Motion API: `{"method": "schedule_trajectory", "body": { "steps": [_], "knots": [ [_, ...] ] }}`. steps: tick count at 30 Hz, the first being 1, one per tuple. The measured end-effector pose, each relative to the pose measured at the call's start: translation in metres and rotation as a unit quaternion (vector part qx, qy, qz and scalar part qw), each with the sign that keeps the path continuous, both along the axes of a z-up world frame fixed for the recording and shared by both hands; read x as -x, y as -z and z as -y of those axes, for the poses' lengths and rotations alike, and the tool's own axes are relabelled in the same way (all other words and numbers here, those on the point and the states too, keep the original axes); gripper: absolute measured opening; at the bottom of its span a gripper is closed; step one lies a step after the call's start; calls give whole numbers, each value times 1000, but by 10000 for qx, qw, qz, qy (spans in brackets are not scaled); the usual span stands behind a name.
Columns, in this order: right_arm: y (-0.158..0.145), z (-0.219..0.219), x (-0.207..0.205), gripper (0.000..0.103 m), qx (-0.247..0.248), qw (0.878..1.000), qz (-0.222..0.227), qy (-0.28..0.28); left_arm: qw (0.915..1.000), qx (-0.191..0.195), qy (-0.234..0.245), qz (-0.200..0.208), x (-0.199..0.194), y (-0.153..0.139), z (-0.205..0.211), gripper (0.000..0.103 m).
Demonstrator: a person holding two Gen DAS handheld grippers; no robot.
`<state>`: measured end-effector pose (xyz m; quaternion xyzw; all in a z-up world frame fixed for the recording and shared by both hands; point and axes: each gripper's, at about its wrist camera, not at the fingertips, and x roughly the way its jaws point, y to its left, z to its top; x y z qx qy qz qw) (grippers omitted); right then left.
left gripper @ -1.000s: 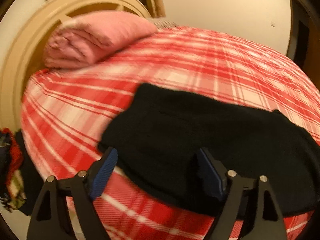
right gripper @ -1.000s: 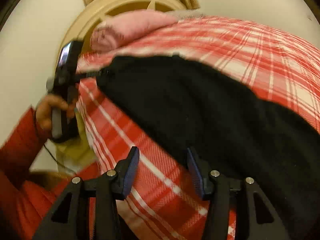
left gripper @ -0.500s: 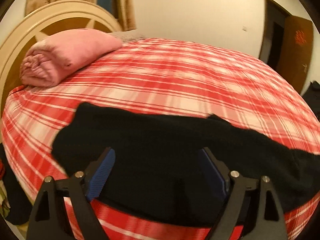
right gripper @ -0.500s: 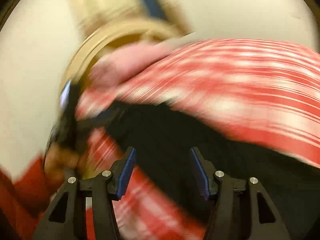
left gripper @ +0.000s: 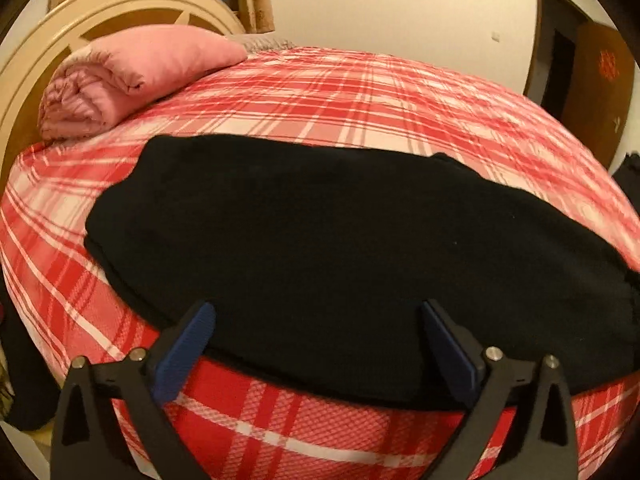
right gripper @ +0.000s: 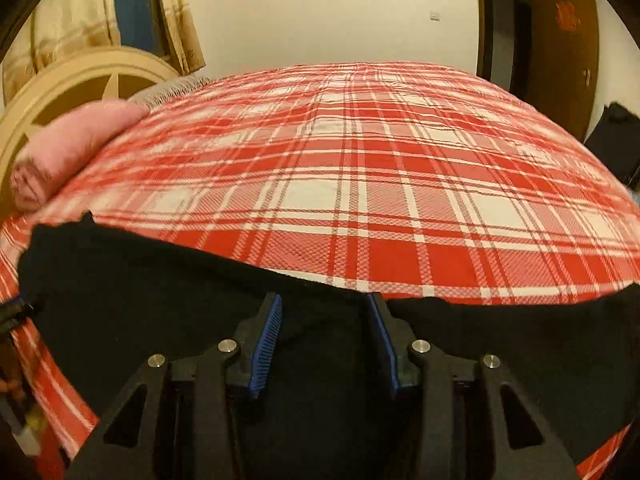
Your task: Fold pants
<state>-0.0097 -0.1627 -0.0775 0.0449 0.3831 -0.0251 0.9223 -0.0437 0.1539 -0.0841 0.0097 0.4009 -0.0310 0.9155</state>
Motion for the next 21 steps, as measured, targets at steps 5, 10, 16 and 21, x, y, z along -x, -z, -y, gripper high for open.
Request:
{"method": "schedule_trajectory", "body": {
  "steps": [5, 10, 16, 21],
  "knots": [
    [-13, -11, 9, 50, -85, 9989, 461, 66, 10000, -18, -27, -4, 3, 0, 2, 103],
    [0, -13, 19, 52, -276, 9995, 110, -49, 9996, 279, -42, -88, 2, -11, -2, 101],
    [-27, 61, 48, 52, 168, 9913, 515, 1201, 9975, 525, 400, 251, 0, -39, 28, 101],
    [11, 132, 50, 52, 120, 9800, -562, 1907, 9948, 334, 921, 285, 3, -40, 83, 101]
  ]
}}
